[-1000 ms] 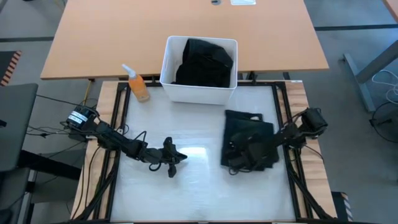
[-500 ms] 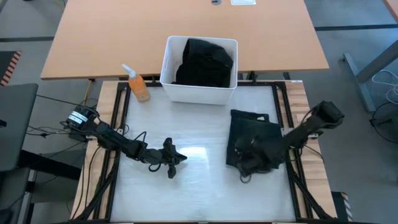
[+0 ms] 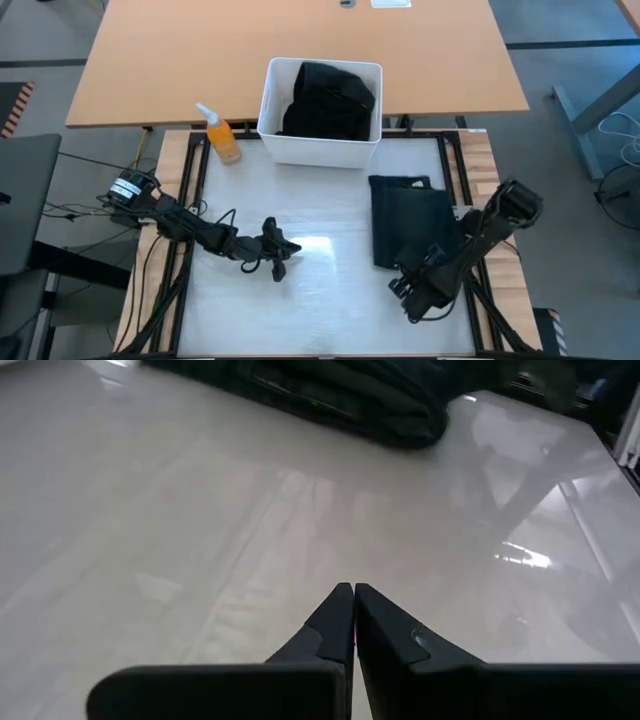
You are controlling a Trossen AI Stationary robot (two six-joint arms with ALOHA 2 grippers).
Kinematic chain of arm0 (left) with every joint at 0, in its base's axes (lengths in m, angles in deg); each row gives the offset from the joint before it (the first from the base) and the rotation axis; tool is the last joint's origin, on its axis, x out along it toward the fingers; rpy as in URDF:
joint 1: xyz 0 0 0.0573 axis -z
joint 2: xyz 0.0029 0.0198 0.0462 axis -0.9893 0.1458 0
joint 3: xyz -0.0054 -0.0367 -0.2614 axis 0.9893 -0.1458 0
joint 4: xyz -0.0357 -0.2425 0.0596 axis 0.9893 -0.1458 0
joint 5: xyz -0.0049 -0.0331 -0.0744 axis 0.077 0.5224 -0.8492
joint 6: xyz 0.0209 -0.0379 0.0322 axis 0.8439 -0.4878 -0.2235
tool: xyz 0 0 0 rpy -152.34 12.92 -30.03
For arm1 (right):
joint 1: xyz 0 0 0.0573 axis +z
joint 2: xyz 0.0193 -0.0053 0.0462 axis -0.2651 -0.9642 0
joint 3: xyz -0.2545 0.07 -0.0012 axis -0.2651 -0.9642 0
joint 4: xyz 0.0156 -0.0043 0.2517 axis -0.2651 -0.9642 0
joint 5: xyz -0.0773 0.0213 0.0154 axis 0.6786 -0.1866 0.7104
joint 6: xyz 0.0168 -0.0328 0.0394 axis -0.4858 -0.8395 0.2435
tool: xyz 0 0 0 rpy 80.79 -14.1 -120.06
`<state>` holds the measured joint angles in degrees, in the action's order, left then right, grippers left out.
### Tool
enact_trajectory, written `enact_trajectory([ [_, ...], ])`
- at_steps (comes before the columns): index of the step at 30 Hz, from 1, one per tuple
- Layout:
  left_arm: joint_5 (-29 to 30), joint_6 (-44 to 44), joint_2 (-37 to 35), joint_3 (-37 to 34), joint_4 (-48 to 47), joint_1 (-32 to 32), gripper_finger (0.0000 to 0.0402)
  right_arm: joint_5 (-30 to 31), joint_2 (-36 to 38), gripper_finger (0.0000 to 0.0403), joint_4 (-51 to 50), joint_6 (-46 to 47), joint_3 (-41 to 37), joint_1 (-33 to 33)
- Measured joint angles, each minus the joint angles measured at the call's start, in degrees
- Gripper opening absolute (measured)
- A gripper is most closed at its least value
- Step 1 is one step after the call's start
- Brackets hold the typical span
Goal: Fold laundry
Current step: Fold the blue long pants
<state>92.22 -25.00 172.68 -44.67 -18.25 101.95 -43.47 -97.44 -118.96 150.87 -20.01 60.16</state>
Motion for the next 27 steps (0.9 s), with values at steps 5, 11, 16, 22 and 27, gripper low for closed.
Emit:
enact_trajectory([
  [5,0.0,-1.0,0.0,0.0,0.0,0.0,0.0,-0.1,-1.5,0.0018,-1.0,-7.6,0.0,-4.9],
  [11,0.0,-1.9,0.0,0.0,0.0,0.3,0.0,0.5,0.6,0.0018,-2.0,-23.7,-0.1,-14.7],
  [16,0.0,-2.0,0.0,0.0,0.0,1.5,0.0,1.0,1.2,0.0018,-2.7,-42.3,-0.1,-22.8],
  [22,0.0,-1.7,0.0,0.0,-0.2,2.5,0.0,-1.3,2.7,0.0018,-3.2,-51.4,0.9,-27.4],
  [27,0.1,-1.5,0.0,0.0,-1.9,2.5,0.0,-2.0,8.0,0.0018,-8.3,-45.7,5.4,-23.6],
])
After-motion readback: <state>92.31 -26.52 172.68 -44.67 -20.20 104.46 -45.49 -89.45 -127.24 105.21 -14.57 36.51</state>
